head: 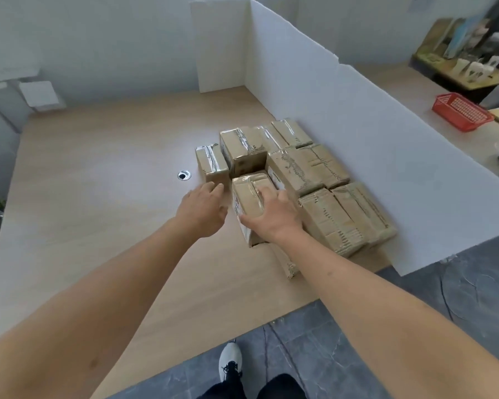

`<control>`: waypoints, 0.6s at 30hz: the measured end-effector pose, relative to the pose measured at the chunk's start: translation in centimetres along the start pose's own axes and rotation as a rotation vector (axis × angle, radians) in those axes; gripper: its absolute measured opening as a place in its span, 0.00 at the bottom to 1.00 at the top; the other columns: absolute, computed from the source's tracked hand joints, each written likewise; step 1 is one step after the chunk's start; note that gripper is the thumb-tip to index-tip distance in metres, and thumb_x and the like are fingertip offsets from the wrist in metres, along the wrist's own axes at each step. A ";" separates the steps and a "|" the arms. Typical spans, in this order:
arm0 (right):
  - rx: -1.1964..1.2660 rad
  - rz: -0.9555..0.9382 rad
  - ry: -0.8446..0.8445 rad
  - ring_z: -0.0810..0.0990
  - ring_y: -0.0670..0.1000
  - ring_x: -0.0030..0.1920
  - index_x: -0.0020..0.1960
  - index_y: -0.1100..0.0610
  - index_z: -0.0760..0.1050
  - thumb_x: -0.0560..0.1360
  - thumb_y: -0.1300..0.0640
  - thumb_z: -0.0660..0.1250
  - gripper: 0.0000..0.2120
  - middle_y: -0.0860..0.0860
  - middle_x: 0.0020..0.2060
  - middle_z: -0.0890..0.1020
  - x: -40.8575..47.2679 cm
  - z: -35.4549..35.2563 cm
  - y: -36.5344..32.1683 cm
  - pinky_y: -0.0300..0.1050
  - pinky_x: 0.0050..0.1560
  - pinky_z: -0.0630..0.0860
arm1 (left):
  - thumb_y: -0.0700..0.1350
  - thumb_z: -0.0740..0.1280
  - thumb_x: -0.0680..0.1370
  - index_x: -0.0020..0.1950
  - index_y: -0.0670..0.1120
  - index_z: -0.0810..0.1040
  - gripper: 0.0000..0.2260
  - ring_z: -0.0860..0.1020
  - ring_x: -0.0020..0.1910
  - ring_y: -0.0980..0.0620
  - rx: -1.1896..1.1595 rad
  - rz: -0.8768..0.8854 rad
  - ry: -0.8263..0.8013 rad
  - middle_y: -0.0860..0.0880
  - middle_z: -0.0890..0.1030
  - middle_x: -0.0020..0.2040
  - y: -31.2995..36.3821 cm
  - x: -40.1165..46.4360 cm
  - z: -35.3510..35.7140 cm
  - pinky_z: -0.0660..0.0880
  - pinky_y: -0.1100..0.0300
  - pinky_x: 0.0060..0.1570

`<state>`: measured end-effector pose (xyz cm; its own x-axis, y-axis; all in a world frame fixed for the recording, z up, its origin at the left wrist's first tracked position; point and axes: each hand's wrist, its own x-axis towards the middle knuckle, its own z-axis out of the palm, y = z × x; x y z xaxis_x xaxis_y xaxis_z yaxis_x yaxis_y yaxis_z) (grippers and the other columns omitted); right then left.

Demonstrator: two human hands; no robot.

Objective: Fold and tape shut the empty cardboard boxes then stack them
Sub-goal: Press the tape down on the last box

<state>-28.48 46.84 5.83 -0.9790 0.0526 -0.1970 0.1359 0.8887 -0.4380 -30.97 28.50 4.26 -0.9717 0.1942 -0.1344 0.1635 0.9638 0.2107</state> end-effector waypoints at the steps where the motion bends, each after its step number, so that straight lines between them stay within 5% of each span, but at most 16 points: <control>1: -0.005 -0.009 -0.010 0.72 0.58 0.66 0.74 0.45 0.65 0.69 0.35 0.72 0.38 0.54 0.66 0.68 1.1 0.1 -0.1 0.53 0.61 0.73 | 0.51 0.61 0.83 0.78 0.44 0.64 0.24 0.68 0.73 0.41 -0.001 -0.013 -0.008 0.43 0.70 0.74 -0.2 0.9 0.2 0.68 0.45 0.70; 8: -0.020 -0.081 -0.100 0.71 0.58 0.66 0.76 0.44 0.63 0.67 0.32 0.71 0.41 0.54 0.64 0.68 8.9 2.3 0.6 0.54 0.63 0.74 | 0.50 0.61 0.82 0.76 0.43 0.67 0.23 0.70 0.71 0.42 -0.041 -0.142 -0.024 0.43 0.71 0.73 -1.2 6.3 2.4 0.69 0.46 0.68; 18: 0.018 -0.203 -0.159 0.71 0.56 0.64 0.73 0.44 0.65 0.65 0.32 0.70 0.40 0.51 0.60 0.68 16.1 6.4 1.2 0.51 0.51 0.74 | 0.49 0.61 0.83 0.78 0.43 0.65 0.23 0.70 0.71 0.42 -0.102 -0.398 -0.030 0.43 0.70 0.74 -2.4 9.9 6.0 0.68 0.48 0.67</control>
<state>-43.14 45.88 -3.48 -0.9504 -0.1997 -0.2385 -0.0569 0.8654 -0.4979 -40.00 29.24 -3.34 -0.9500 -0.1832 -0.2527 -0.2431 0.9421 0.2311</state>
